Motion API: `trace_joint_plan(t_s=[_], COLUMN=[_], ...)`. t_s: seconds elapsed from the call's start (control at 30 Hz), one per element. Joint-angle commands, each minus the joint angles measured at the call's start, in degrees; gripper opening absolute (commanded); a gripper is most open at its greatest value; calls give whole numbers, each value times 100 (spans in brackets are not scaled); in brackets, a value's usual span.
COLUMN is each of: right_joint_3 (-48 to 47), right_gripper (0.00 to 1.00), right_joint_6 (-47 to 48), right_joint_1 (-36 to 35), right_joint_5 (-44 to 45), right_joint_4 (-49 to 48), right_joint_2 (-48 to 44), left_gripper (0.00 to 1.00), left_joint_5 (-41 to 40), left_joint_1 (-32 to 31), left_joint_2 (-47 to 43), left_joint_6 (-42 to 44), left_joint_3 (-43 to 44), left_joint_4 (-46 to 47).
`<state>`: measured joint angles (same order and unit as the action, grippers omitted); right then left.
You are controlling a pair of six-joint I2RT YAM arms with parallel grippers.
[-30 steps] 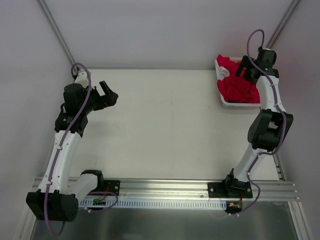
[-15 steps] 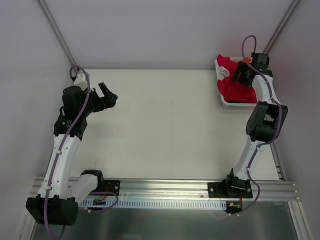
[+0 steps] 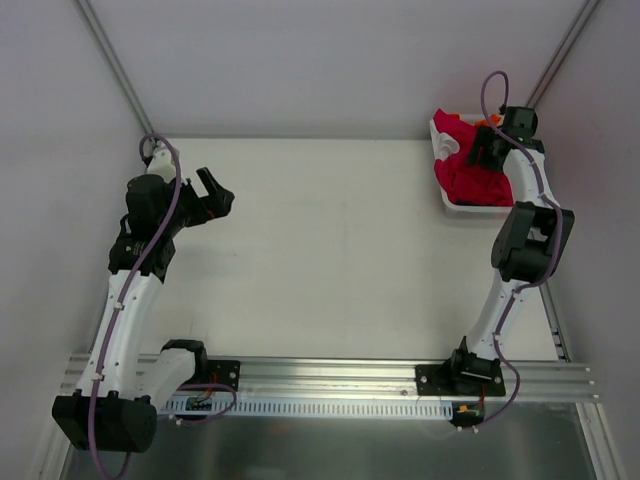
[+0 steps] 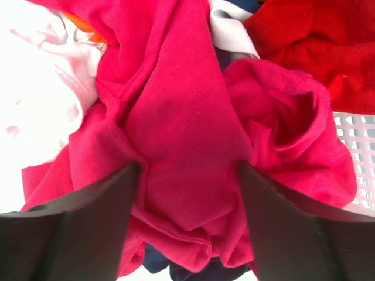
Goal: Fold and stack the t-shirts
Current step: Grab the tshirt from the pile
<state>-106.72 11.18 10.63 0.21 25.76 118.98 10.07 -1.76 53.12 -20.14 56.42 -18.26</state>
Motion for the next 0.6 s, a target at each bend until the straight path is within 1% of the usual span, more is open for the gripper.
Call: trace_joint_plan(t_s=[0.0, 0.03, 0.07, 0.1, 0.13, 0.17, 0.23, 0.27, 0.3, 0.53, 0.57], right_joint_3=[-218, -288, -297, -306, -315, -315, -306, -306, -315, -288, -280], right_gripper=[71, 67, 58, 52, 45, 30, 19, 5, 1, 1, 0], right_joint_6=[183, 165, 148, 113, 78, 51, 16, 25, 33, 25, 25], right_joint_1=[27, 35, 27, 27, 18, 18, 18, 18, 18, 18, 18], right_joint_5=[41, 41, 41, -159, -170, -170, -161, -135, -83, -56, 118], right_joint_4=[105, 122, 131, 131, 131, 131, 105, 96, 96, 96, 87], right_joint_2=[152, 178, 196, 196, 187, 178, 134, 134, 134, -225, -278], left_gripper=[99, 99, 99, 99, 99, 99, 99, 99, 99, 99, 99], left_joint_5=[39, 39, 39, 39, 39, 39, 31, 22, 22, 66, 74], left_joint_1=[62, 62, 62, 62, 62, 62, 62, 62, 62, 62, 62], left_joint_2=[119, 128, 146, 154, 146, 128, 102, 84, 84, 84, 93], left_joint_6=[54, 54, 54, 54, 45, 45, 54, 80, 98, 124, 116], left_joint_3=[246, 272, 273, 281, 273, 264, 238, 238, 238, 255, 246], left_joint_4=[121, 121, 121, 121, 130, 121, 121, 130, 121, 112, 112])
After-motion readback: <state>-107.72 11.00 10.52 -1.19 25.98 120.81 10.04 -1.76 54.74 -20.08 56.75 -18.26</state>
